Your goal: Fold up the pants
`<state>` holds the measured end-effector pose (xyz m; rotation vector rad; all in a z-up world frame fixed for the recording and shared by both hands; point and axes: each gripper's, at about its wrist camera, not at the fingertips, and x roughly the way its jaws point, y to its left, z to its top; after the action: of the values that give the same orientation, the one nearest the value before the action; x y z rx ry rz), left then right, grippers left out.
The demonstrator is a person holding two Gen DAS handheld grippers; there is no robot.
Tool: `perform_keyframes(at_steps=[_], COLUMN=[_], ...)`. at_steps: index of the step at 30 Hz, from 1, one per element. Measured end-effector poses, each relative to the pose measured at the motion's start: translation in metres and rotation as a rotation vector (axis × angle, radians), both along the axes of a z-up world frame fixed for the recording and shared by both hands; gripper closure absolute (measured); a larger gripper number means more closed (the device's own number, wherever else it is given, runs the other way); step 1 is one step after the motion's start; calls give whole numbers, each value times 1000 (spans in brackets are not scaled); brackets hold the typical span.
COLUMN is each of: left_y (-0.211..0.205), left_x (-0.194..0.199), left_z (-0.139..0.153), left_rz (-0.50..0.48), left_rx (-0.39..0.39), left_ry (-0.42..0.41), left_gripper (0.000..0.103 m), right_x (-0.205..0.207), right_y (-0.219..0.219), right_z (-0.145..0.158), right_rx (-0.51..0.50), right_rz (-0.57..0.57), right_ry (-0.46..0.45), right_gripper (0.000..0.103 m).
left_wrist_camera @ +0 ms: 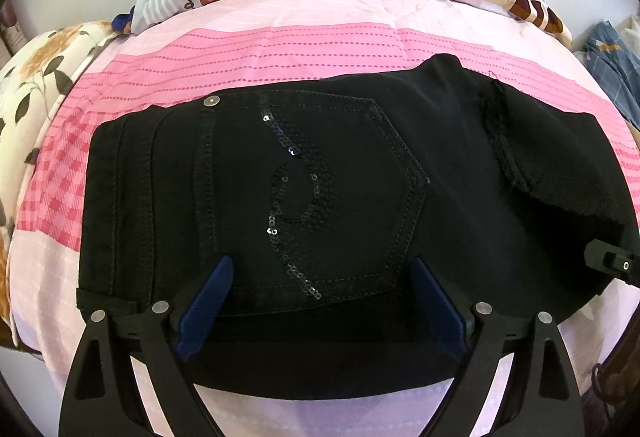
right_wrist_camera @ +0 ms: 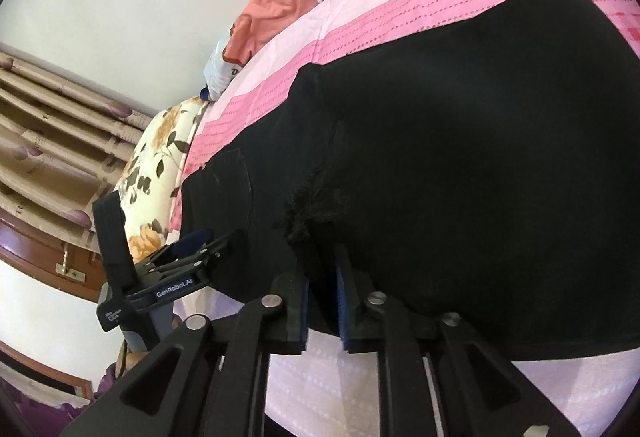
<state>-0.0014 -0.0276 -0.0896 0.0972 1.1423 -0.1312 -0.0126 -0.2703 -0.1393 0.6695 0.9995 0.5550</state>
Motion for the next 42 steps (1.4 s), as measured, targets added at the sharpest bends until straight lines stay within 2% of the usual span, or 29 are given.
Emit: perform_keyframes(at_steps=[5,9,12,14,16,18,21,28,32,35,39,42], left_y=[-1,-2,-2,-1,0,1,0,-4,-3,-3,-2,-1], left_x=[0,0,0,0,0,0,-1,-2,-2,-2,-4,-3], left_z=[-1,-2,-2,-2,-1,-1,-1,-2,-2,-2,0,0], left_rz=[-4,-9,-13,-15,-13,-9,-4,-11,-13,-15,-16,-10], left_rx=[5,14,15,13,11,6,5,17,12,8,-6,-7], left_ry=[1,2,5,6,6,4,0,1,2,0,-4,-5], left_gripper=[12,12,12,12,12,12,12,12,12,12,12,12], right_x=[-1,-3,-5,-5,-4,-1,-2,-10,-13,-11,-10,-4], right_y=[6,17,15,-4,-30,-56,-67,-33,-12,-15,-14,-1], right_z=[-1,-4,-6,-4,-1,-1,-1,-15,-25,-25,0,11], right_rx=[28,71,173,273,299,299,284,230,161,177,155,73], right_rz=[37,98,131,90,8,-60,-83,26,75,76,75,100], right_ry=[8,21,35,28,13,12,7,27,55,61,-31,-73], right_gripper=[73,73,73,73,70,69,69,70,79,79,77,77])
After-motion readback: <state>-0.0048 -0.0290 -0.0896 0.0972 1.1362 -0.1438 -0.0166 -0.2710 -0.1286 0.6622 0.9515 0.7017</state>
